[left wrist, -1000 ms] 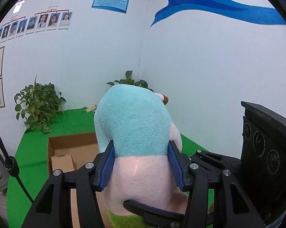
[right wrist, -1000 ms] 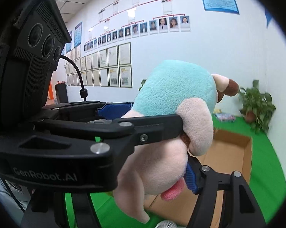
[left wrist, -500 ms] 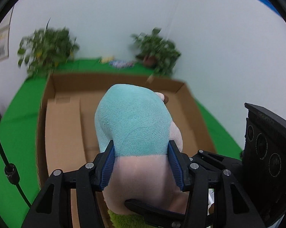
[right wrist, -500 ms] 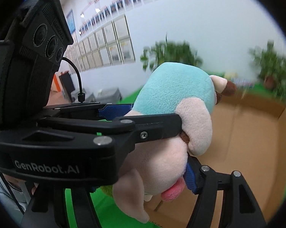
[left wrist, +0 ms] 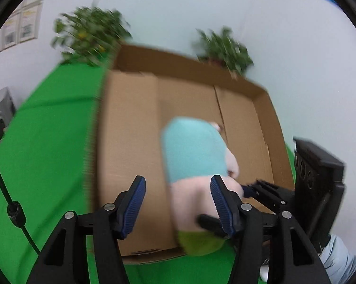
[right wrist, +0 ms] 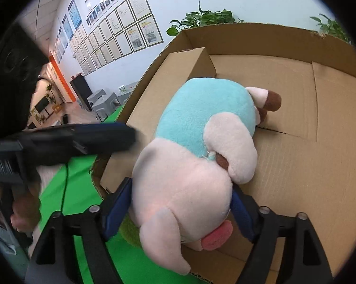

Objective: Organize objects
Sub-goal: 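Carry the plush pig over the tray box and lower it inside, then open the right gripper to release the pig and withdraw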

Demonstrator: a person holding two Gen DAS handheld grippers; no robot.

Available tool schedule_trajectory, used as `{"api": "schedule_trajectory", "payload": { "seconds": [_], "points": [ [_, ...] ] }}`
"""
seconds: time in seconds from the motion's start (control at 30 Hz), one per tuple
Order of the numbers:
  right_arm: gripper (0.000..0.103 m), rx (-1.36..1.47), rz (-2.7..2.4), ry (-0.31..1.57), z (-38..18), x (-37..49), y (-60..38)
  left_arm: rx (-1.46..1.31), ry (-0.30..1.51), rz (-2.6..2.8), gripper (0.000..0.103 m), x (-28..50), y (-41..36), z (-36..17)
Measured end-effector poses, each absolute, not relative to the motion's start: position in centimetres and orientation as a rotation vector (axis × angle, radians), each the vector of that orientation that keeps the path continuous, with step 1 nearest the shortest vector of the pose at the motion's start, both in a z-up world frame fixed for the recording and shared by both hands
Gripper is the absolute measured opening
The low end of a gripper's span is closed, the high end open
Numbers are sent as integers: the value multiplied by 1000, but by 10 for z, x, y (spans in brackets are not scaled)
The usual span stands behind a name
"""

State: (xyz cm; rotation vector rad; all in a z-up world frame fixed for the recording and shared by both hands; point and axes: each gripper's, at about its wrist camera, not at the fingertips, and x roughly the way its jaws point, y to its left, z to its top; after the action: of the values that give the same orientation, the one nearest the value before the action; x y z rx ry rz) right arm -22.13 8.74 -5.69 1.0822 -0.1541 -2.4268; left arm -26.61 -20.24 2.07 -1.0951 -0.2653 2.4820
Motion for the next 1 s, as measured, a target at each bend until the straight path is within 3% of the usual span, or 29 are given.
{"api": "schedule_trajectory", "payload": {
  "seconds": [0.07, 0.23, 0.33, 0.4, 0.5, 0.87, 1.0],
  "points": [
    [81, 1087, -2431, -150, -51, -224, 89, -1058, -289, 2570, 74, -257, -228, 25],
    [81, 1036, -2443, -245, -39, -226, 106, -1184, -381, 2579, 74, -273, -267, -6],
    [67, 1104, -2456, -240, -50, -229, 106, -1264, -455, 2446, 69, -285, -269, -38],
    [62, 1093, -2453, -209, -59, -234, 99, -1295, -454, 2380, 57, -282, -259, -53],
    [57, 1035, -2499, -186, -63, -230, 102, -1272, -375, 2422, 57, -273, -250, -59],
    [56, 992, -2458, -88, -75, -203, 100, -1273, -313, 2431, 58, -258, -242, -59],
    [67, 995, -2456, -134, -70, -207, 105, -1245, -283, 2455, 57, -247, -242, -49]
  ]
}}
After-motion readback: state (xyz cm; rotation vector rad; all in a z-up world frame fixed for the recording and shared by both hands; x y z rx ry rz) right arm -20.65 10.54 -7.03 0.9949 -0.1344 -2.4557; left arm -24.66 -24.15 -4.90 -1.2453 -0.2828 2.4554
